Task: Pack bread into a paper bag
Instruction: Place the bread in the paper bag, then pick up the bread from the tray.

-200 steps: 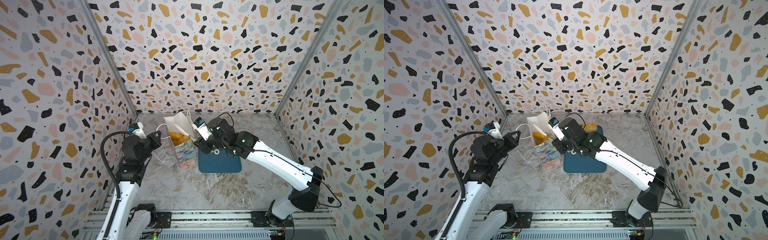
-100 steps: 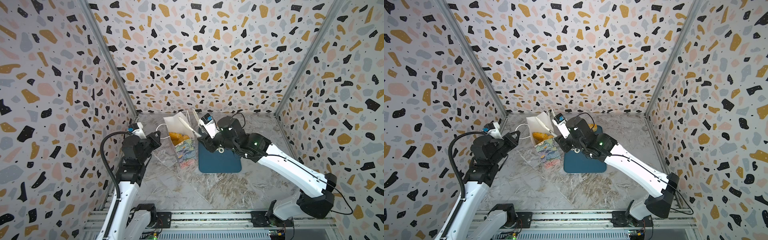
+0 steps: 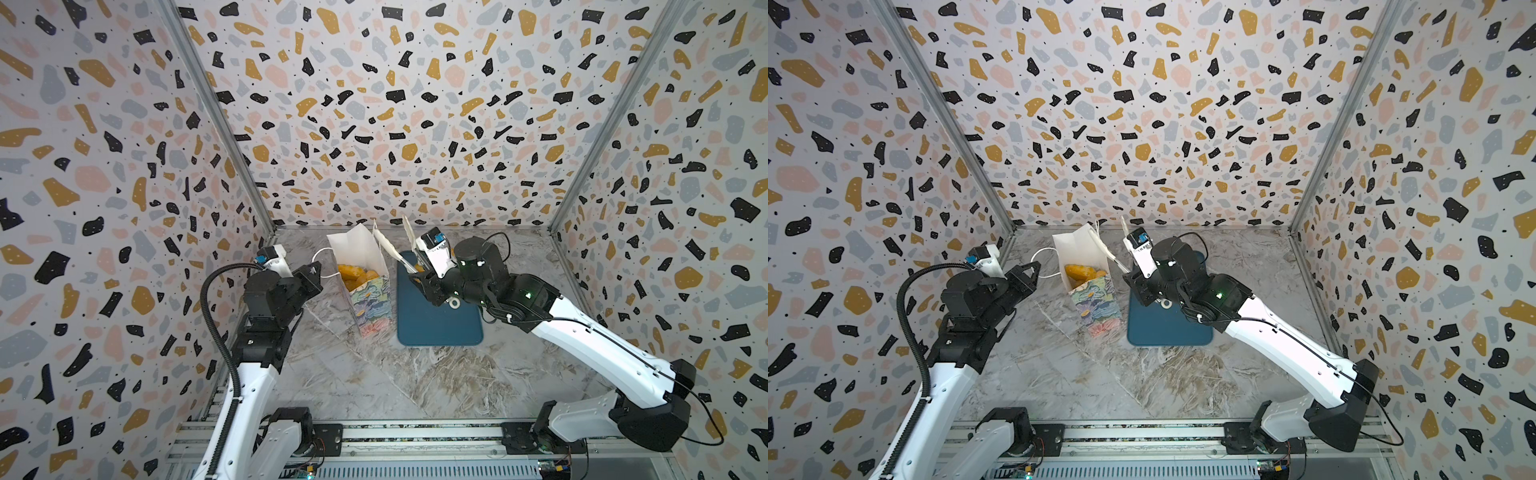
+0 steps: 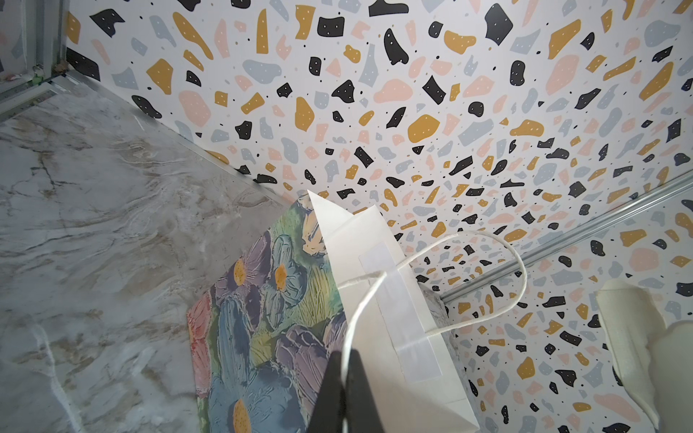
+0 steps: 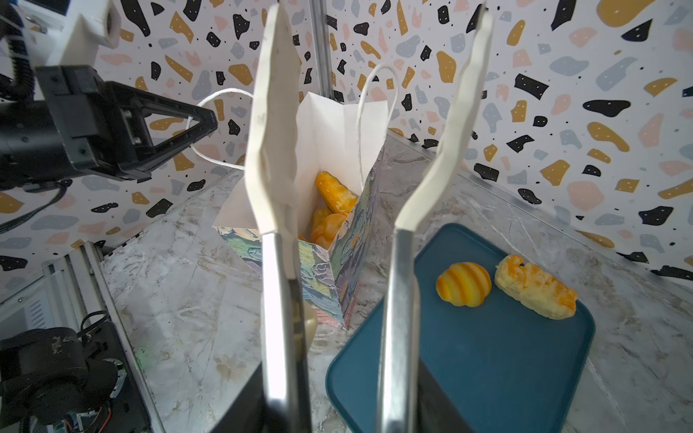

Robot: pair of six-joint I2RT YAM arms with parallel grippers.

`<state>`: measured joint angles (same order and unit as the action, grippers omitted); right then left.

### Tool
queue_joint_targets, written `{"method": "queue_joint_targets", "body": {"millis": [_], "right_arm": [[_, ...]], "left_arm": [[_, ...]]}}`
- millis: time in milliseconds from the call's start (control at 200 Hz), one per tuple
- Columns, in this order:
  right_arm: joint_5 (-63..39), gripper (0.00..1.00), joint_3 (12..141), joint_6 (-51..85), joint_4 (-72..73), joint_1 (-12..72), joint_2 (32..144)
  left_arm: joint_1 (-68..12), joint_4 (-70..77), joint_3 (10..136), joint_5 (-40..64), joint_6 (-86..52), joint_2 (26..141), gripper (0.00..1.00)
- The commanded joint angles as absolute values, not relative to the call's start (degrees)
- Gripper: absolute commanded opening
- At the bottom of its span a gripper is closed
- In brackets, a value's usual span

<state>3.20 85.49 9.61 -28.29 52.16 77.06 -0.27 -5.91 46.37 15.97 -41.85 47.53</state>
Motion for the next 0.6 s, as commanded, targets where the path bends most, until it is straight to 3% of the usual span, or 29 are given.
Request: {"method": "queue_joint_targets", "body": {"millis": [0, 596], "right_arm": [[1.98, 0.48, 84.63, 10.98, -24.72, 50.33, 73.36], [-1.06, 0.48, 77.12, 12.39, -23.23, 41.76, 70.89]], "left_arm": [[-0.1, -4.5, 46.76, 16.65, -42.2, 46.83, 0.0], [-0.09, -4.39, 46.2, 16.61, -42.56, 46.38, 0.0]]}}
